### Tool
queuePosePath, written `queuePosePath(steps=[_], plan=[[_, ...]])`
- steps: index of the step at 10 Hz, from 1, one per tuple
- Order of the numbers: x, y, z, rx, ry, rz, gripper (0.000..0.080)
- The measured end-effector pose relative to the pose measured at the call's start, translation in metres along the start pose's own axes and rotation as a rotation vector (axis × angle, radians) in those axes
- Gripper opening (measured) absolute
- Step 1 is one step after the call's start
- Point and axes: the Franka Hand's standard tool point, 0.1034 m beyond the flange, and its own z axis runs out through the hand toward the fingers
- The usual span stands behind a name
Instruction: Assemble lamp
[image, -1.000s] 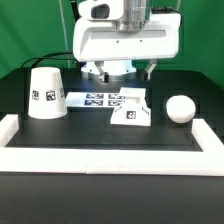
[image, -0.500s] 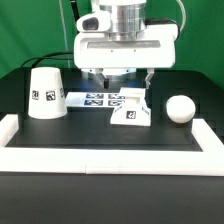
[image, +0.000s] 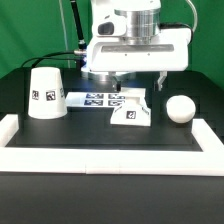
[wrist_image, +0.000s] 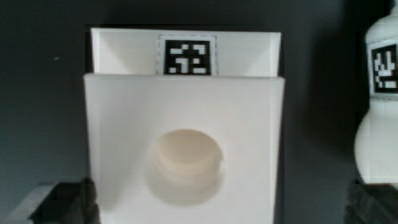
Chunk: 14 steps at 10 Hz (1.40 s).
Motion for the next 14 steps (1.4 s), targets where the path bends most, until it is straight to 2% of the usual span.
queuePosePath(steps=[5, 9, 14], plan=[[0.003, 0.004, 0.0, -0.001, 0.014, -0.036, 0.07], [0.007, 0.008, -0.006, 0.001, 0.017, -0.078, 0.07], [0.004, 0.012, 0.002, -0.001, 0.012, -0.093, 0.07]])
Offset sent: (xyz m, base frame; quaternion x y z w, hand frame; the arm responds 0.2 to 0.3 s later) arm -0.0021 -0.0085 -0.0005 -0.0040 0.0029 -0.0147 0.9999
